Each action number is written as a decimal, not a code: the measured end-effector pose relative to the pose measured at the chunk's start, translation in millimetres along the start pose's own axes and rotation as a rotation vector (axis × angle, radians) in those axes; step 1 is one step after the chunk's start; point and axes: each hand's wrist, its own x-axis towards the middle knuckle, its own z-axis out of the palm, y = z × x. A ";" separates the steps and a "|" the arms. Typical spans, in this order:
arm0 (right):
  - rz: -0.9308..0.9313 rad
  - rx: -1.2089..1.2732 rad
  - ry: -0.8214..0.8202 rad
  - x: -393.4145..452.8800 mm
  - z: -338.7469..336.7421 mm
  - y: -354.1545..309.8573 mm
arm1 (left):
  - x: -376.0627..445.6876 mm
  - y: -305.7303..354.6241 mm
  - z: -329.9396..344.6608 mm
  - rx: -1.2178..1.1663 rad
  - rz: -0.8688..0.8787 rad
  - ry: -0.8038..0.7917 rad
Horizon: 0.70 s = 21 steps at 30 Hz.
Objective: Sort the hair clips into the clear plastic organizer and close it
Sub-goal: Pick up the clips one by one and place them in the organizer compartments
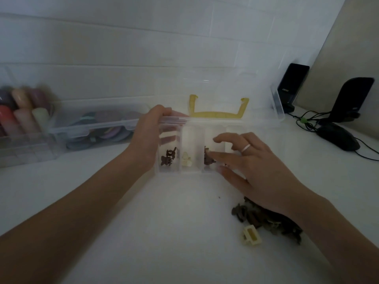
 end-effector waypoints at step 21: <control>0.076 0.118 -0.471 -7.9 -30.2 -21.0 | 5.7 -2.0 -3.4 0.001 -0.004 -0.007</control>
